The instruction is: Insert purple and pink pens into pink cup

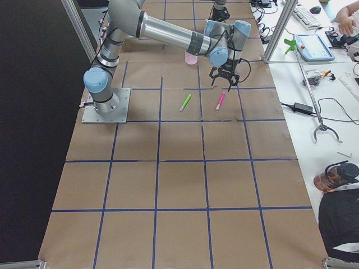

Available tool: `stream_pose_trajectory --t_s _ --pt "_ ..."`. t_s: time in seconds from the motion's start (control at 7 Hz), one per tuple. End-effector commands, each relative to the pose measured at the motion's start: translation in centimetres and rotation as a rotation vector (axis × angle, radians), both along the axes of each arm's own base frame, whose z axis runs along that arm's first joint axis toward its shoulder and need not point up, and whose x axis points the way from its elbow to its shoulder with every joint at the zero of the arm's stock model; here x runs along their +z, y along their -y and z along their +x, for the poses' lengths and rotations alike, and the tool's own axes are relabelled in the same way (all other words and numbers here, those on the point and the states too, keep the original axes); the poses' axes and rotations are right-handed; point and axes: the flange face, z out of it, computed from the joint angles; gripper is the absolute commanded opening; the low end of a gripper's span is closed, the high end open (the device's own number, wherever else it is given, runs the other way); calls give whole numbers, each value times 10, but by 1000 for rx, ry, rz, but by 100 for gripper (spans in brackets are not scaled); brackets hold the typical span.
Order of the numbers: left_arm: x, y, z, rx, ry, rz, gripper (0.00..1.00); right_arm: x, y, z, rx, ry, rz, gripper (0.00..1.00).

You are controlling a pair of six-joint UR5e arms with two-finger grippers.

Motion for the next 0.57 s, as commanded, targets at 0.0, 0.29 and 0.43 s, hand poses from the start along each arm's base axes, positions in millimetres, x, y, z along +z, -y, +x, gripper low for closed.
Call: stream_pose_trajectory --t_s 0.0,0.29,0.43 --pt "41 -12 -15 13 -97 -59 0 -54 17 13 12 -82 -18 100" --pt "106 -40 -50 -19 -294 -146 0 -73 23 46 64 -103 -53 100" --pt "146 -76 -91 -79 -367 -183 0 -89 24 58 86 -124 -47 100"
